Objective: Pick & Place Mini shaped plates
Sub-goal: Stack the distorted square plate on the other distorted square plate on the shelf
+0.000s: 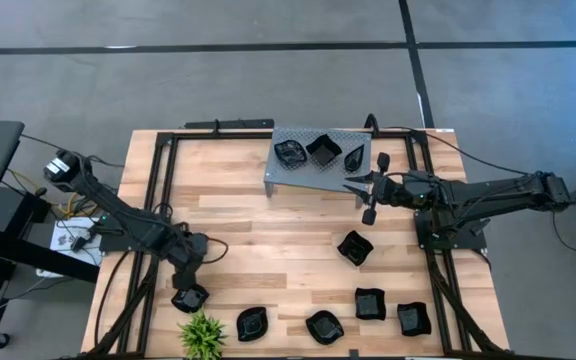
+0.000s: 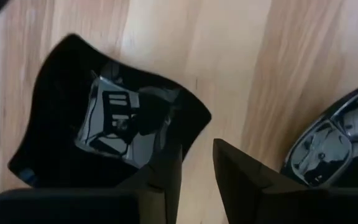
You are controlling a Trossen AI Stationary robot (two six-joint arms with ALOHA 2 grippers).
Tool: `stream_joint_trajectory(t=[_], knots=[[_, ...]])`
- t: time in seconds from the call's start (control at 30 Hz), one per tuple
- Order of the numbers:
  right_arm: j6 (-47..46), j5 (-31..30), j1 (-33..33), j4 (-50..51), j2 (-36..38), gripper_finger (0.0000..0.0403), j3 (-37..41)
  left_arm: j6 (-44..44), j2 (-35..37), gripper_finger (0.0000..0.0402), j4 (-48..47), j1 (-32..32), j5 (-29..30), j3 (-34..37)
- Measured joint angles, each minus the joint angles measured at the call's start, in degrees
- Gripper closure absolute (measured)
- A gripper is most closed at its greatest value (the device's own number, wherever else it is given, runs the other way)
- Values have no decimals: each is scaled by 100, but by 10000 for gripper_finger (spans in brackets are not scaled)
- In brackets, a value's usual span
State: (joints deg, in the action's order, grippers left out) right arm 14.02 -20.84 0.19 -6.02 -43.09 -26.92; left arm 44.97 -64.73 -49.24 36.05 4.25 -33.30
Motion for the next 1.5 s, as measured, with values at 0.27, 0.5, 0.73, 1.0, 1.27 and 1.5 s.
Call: stream_joint_trajectory(t=[0.27, 0.5, 0.73, 1.0, 1.27, 1.5], knots=[[2, 0, 0, 0, 0, 328, 0, 76, 0, 309, 60, -2, 1, 200], [138, 0, -2, -3, 1, 328, 0, 29, -2, 353, 220, -10, 31, 343], [234, 0, -2, -76, 0, 328, 0, -497, -100, 397, 387, -53, 440, -282], [304, 0, -2, -439, -4, 328, 0, -4497, -1311, 398, 518, -1139, 1403, -2864], [300, 0, -2, -274, -7, 328, 0, -9064, -3143, 397, 587, -2705, 1421, -5298], [-28, -13, 0, 784, 163, 328, 0, -11517, -3641, 396, 1277, -4063, 1094, -6281]])
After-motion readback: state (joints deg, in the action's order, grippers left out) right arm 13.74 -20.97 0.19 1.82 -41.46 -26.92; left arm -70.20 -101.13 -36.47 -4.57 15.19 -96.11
